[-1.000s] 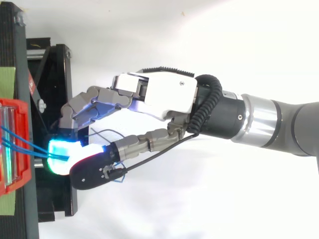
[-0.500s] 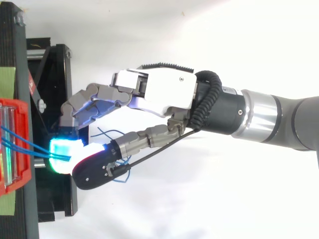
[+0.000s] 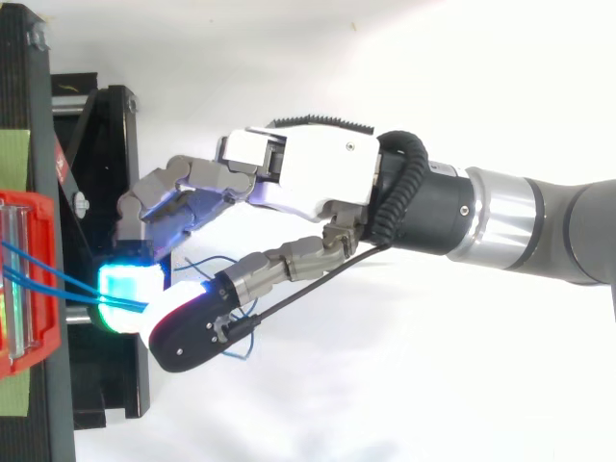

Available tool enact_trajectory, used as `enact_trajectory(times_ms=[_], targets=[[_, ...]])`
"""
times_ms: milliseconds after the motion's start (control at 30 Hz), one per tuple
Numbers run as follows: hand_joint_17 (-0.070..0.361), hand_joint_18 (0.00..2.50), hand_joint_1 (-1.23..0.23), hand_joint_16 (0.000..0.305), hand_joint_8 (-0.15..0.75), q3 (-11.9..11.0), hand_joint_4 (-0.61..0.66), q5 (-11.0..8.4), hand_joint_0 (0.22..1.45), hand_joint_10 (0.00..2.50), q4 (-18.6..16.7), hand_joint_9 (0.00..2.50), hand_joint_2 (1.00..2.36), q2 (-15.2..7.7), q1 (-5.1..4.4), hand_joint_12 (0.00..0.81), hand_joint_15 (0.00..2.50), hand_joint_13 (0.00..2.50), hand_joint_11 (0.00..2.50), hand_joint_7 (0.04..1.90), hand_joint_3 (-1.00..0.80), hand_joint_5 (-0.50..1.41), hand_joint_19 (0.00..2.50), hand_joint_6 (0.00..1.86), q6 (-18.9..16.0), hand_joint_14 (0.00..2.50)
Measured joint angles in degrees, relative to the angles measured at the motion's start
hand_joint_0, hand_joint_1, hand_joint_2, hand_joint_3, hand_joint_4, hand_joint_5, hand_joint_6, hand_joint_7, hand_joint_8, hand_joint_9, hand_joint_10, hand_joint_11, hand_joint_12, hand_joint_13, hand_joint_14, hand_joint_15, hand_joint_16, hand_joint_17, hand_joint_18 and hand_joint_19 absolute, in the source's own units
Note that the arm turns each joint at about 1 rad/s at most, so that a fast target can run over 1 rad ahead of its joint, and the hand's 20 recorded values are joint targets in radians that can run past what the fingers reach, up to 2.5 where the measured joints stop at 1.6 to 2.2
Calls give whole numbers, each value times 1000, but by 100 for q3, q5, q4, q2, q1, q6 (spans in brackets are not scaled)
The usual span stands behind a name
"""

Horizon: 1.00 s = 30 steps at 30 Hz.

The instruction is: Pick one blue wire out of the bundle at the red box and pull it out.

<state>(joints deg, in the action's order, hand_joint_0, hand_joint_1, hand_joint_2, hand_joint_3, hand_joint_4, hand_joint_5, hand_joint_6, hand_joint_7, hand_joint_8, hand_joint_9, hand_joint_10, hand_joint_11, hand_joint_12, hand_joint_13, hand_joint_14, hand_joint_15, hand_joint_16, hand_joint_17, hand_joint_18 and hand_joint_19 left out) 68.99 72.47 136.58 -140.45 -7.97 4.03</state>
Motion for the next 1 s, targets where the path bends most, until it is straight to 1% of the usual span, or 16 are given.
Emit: enact_trajectory(times_ms=[67,300,367,433,533,600,667,700,833,967,1000], targets=[[114,428,-702,51,271,0,166,37,633,19,3,995,1001,0,8,344,362,626,686,1014,-486,-153,323,916,-17,14],[114,423,-696,51,260,0,125,145,616,19,8,999,1008,6,20,343,359,631,632,1049,-392,-142,330,906,-61,14],[115,418,-696,51,230,0,72,159,605,17,8,1012,1010,7,20,337,355,626,591,1071,-363,-136,338,892,-65,14],[115,415,-696,51,206,0,54,167,599,18,9,1050,1011,7,21,334,355,633,590,1102,-346,-128,339,877,-68,14],[115,415,-690,51,195,0,41,173,593,18,14,1061,1011,9,24,335,358,649,589,1121,-321,-124,355,867,-82,15],[115,415,-673,51,196,0,52,177,591,18,24,1067,1012,15,31,336,361,651,582,1121,-300,-123,351,864,-96,15],[120,434,-663,53,226,0,83,178,592,20,29,1113,1012,21,37,349,350,665,613,1101,-275,-120,340,863,-104,13],[120,435,-662,53,227,-1,87,179,594,18,32,1118,1013,22,42,350,362,669,618,1092,-277,-119,335,863,-107,14],[119,465,-713,53,247,-2,124,181,605,21,34,1125,1014,34,55,350,364,680,663,1132,-252,-119,341,861,-111,14],[124,500,-752,55,269,-2,149,221,603,20,43,1149,1013,47,65,363,385,706,807,1120,-206,-123,330,878,-113,16],[124,500,-754,55,270,-1,146,237,604,22,46,1152,1013,53,68,364,390,705,812,1113,-209,-123,336,880,-113,15]])
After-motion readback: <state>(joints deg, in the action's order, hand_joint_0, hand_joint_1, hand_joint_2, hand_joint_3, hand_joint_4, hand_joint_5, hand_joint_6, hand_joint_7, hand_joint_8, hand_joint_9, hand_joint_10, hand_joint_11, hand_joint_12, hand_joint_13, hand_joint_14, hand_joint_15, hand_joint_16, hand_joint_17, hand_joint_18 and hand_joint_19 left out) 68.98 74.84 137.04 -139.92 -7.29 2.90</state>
